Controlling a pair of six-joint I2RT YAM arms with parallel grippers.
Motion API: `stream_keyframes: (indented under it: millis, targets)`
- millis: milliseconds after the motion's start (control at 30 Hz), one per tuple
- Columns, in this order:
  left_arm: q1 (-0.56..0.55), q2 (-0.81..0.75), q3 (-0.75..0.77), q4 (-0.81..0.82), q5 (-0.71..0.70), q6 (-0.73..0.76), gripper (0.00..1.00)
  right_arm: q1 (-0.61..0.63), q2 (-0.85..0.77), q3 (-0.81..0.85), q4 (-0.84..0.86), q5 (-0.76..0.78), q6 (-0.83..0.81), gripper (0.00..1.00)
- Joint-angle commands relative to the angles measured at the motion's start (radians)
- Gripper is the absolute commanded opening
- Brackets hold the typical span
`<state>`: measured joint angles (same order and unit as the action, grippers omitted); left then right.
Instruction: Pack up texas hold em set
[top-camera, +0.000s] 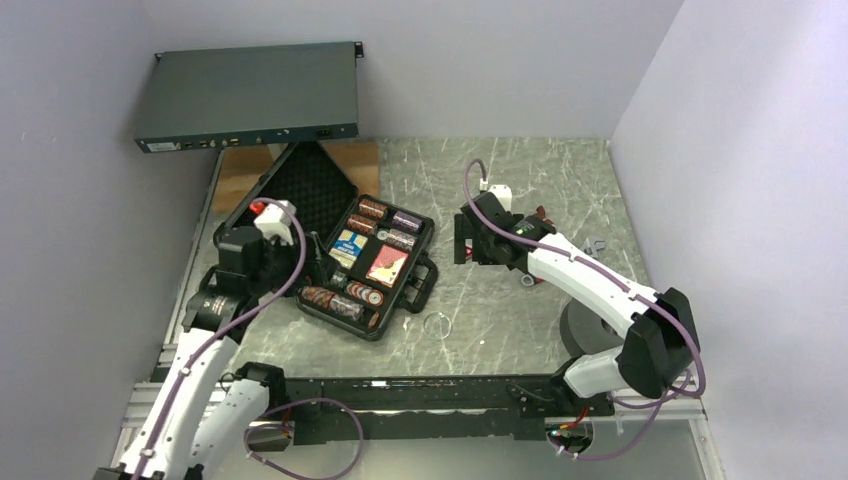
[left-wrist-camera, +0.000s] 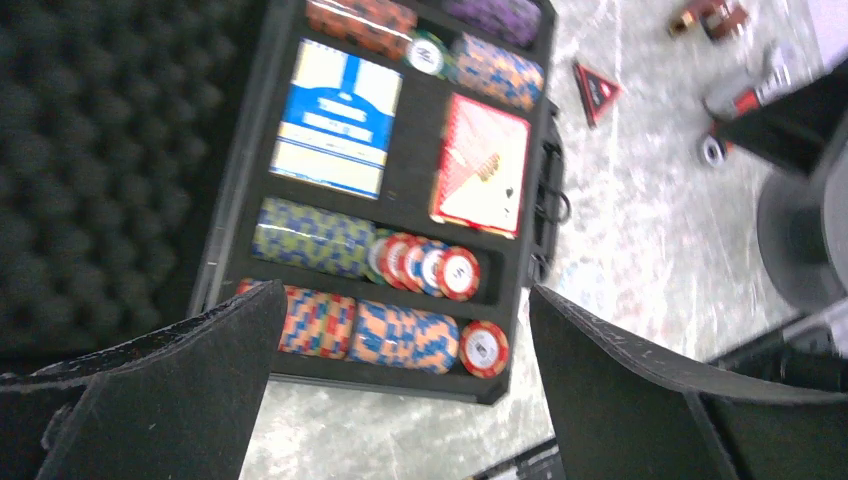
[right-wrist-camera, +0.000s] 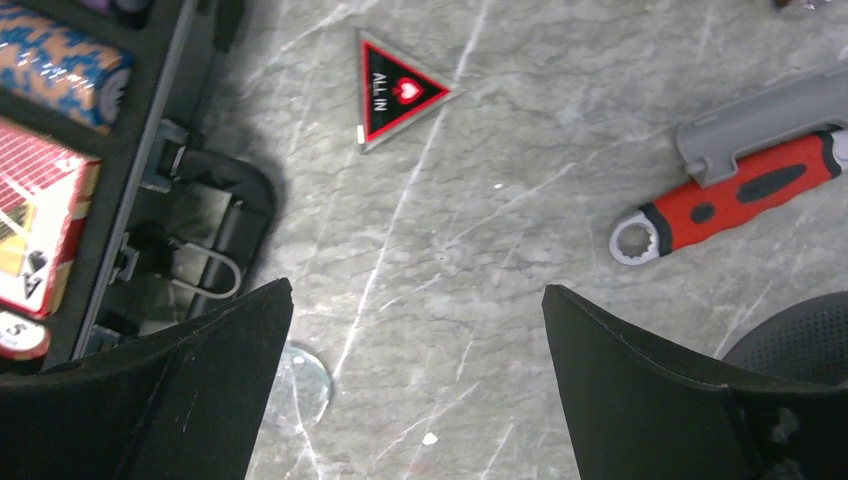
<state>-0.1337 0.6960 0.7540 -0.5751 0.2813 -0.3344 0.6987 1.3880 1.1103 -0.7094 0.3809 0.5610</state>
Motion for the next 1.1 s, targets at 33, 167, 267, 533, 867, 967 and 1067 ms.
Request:
stream_keyframes:
  millis: [33, 167, 267, 533, 867, 967, 1067]
  targets:
    - [-0.241, 0.031, 0.082, -0.004, -0.141, -0.017, 0.97, -0.072, 0.0, -0.014, 0.013, -0.051, 0.017, 1.0]
    - [-0.384, 0.099, 0.099, -0.001, -0.194, -0.015, 0.97, -0.085, 0.005, -0.02, 0.013, -0.053, 0.019, 1.0]
    - [-0.512, 0.164, 0.122, -0.017, -0.292, -0.016, 0.99, -0.091, 0.003, -0.034, 0.01, -0.041, 0.019, 1.0]
    - [-0.752, 0.412, 0.181, 0.053, -0.386, -0.063, 0.99, -0.131, -0.026, -0.073, 0.015, -0.026, 0.036, 1.0]
    - [-0.999, 0.741, 0.305, 0.139, -0.459, -0.084, 1.0, -0.22, -0.157, -0.076, -0.013, 0.053, 0.082, 1.0]
    - [-1.024, 0.826, 0.348, 0.131, -0.471, -0.101, 1.0, -0.249, -0.208, -0.071, -0.024, 0.092, 0.098, 1.0]
    - [-1.04, 0.902, 0.379, 0.127, -0.474, -0.117, 1.0, -0.277, -0.257, -0.068, -0.032, 0.13, 0.118, 1.0]
